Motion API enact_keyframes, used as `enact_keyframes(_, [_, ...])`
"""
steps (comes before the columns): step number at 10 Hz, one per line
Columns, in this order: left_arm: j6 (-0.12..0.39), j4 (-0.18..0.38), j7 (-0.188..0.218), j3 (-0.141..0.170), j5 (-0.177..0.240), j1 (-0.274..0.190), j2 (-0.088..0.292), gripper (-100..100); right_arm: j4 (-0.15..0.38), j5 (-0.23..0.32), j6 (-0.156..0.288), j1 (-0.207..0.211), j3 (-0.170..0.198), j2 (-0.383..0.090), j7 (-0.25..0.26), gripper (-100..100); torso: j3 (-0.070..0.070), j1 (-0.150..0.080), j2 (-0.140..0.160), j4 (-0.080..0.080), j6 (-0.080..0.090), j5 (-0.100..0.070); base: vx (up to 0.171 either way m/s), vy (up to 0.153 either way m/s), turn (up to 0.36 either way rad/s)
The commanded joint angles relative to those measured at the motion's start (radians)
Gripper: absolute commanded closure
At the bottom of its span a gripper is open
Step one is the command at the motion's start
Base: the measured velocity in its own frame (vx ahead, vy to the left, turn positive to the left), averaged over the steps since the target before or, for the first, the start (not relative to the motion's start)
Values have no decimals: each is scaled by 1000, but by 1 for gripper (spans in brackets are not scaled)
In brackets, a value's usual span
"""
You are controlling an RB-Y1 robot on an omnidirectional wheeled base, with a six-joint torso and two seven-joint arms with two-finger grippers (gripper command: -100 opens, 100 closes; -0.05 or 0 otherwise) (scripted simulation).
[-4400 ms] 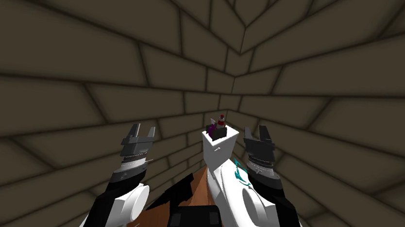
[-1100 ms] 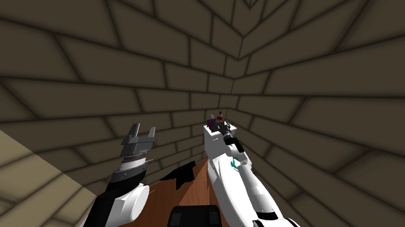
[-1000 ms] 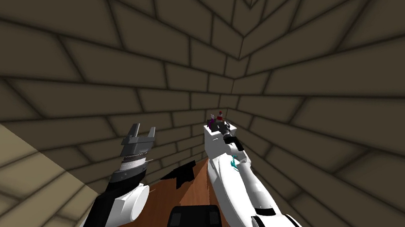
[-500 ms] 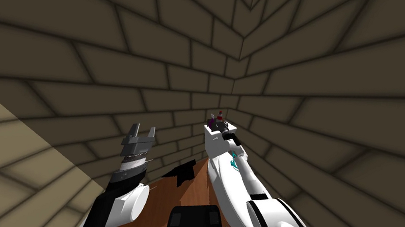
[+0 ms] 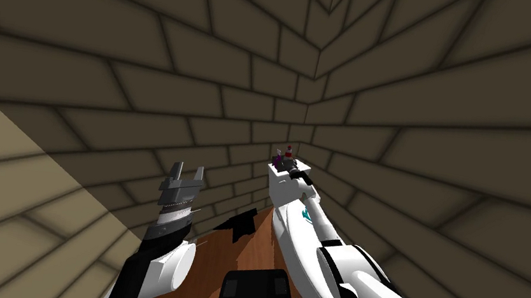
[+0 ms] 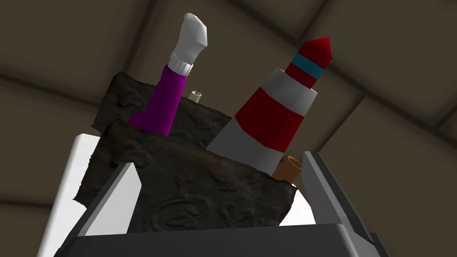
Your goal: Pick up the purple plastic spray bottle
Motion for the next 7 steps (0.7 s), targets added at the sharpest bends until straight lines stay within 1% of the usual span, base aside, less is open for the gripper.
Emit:
enact_keyframes(1, [0,0,0,0,0,0,0,0,50,-12,10,-37,-1,-4,-18,-100,0,0,0,0,0,0,-31,-34,36])
enact_keyframes(2, [0,0,0,0,0,0,0,0,60,-12,10,-37,-1,-4,-18,-100,0,0,0,0,0,0,-12,-12,-5])
enact_keyframes(3, [0,0,0,0,0,0,0,0,97,-27,34,-81,-13,-3,-44,-100,-1,1,-1,0,0,0,-19,-19,47])
enact_keyframes(4, [0,0,0,0,0,0,0,0,123,-27,34,-87,-13,-3,-44,-100,-1,1,-1,0,0,0,-21,-23,58])
enact_keyframes(5, [0,0,0,0,0,0,0,0,158,-40,57,-127,-25,-2,-68,-100,-1,1,-1,0,0,0,-23,-44,61])
enact_keyframes(6, [0,0,0,0,0,0,0,0,185,-40,57,-136,-25,-2,-68,-100,0,0,-1,0,0,0,-17,-41,31])
enact_keyframes(7, [0,0,0,0,0,0,0,0,225,-53,78,-183,-38,0,-91,-100,-1,0,-1,0,0,0,-22,-38,64])
